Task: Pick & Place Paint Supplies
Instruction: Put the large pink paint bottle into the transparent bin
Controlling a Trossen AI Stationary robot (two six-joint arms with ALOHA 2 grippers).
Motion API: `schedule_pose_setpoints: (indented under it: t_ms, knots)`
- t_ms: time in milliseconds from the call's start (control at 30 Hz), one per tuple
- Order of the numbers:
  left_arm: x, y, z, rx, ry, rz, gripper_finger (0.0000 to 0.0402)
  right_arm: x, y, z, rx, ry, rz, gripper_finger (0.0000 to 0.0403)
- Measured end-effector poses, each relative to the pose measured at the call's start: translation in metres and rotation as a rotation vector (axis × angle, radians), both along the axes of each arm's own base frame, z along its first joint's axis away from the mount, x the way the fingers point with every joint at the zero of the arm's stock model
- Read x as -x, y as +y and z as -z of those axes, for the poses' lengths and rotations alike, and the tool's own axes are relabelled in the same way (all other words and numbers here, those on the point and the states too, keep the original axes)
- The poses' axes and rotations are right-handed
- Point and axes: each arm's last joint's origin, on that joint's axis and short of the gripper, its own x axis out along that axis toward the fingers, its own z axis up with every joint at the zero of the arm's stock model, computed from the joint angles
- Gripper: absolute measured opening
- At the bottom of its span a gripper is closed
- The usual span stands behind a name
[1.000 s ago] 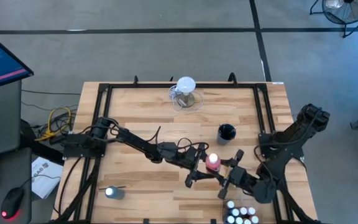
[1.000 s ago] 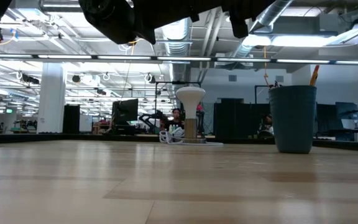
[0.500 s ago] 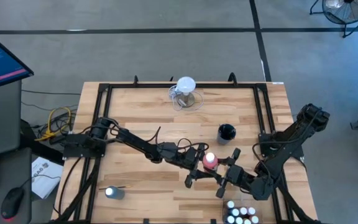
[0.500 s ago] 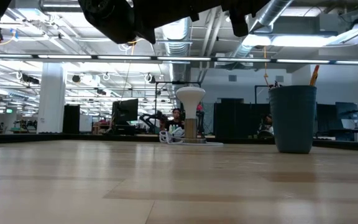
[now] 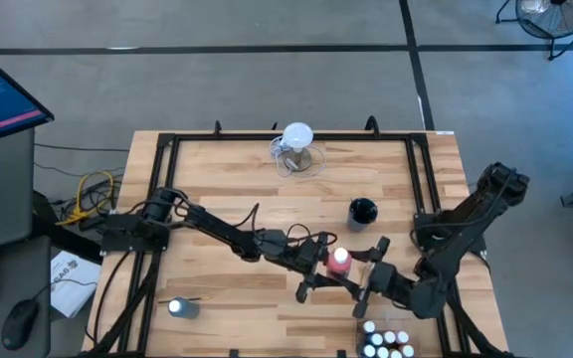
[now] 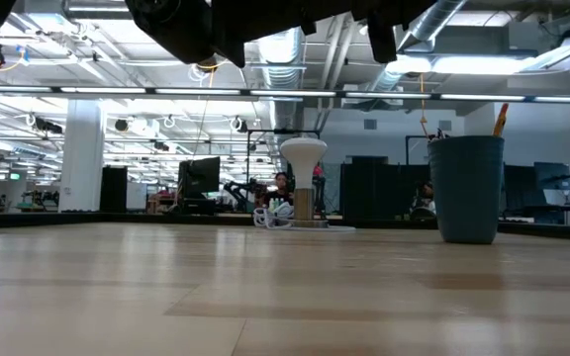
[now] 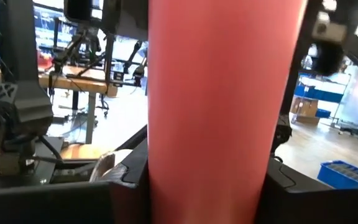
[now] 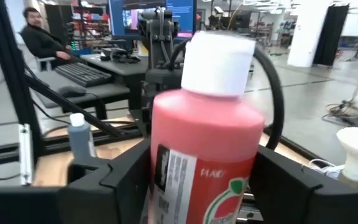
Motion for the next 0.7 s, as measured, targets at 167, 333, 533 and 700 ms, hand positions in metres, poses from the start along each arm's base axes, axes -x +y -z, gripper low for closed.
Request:
schedule_pose_setpoints:
  t_ms: [167, 333, 533, 700]
  knots:
    - [0.001, -0.004, -0.001, -0.005, 0.011, 0.016, 0.0144, 0.019, -0.001, -0.020, -0.060, -0.046, -0.052, 0.0212]
    - [0.001, -0.007, -0.002, -0.005, 0.015, 0.029, 0.0144, 0.039, -0.009, -0.045, -0.141, -0.075, -0.140, 0.0187]
    - [0.002, -0.011, 0.003, -0.012, 0.036, 0.045, 0.0144, 0.043, -0.024, -0.048, -0.204, 0.040, -0.182, 0.0198]
    - [0.004, -0.013, 0.002, -0.002, 0.035, 0.063, 0.0143, 0.025, -0.037, -0.063, -0.343, 0.080, -0.177, 0.0209]
